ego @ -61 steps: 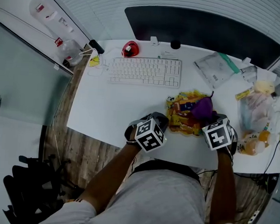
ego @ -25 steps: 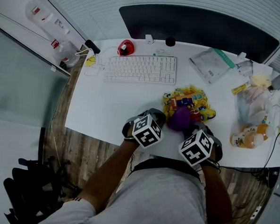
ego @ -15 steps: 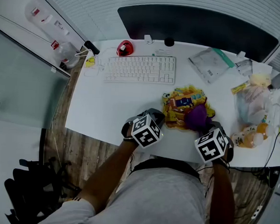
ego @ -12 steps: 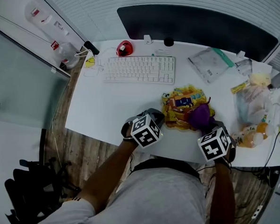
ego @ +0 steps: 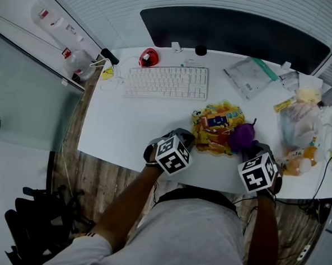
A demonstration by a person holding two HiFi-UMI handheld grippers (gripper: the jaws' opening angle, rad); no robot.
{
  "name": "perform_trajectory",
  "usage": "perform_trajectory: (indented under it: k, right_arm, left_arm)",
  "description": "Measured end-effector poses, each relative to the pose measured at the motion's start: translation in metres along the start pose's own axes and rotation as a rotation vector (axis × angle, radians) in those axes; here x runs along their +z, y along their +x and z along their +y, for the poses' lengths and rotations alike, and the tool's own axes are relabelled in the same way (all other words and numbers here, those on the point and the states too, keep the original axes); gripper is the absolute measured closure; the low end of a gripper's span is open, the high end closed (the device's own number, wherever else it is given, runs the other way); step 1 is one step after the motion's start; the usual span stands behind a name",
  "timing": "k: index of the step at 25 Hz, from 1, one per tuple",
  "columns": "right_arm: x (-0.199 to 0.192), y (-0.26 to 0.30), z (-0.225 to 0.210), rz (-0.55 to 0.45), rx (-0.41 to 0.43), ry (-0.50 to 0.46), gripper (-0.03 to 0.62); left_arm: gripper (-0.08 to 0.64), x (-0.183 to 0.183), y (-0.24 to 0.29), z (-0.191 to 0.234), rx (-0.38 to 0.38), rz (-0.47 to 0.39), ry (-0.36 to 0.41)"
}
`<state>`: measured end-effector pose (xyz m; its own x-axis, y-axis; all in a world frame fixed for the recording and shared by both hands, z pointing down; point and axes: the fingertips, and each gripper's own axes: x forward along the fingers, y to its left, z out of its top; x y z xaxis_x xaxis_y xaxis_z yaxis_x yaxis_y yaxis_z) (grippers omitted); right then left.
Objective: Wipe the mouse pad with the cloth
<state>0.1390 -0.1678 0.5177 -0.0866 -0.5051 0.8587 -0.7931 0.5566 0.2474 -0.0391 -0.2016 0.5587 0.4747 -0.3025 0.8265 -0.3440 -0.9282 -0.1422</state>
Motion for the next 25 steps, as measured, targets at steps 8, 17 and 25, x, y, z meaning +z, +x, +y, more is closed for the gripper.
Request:
perform_trajectory:
  k: [8, 17, 25]
  right_arm:
    - [0.028, -0.028, -0.006, -0.161, 0.008, 0.084, 0.523]
    - [0.088, -0.077, -0.015, -0.504, 0.067, 0.232, 0.522]
    - [0.14, -0.132, -0.002, -0.843, 0.185, 0.281, 0.523]
  left_arm:
    - [0.545, 0.028, -0.029, 0.012, 0.034, -0.159, -0.095]
    - [0.545, 0.093, -0.098, 0.031, 0.078, -0.535, -0.228]
    - [0.545, 0.144, -0.168, 0.029, 0.143, -0.856, -0.206]
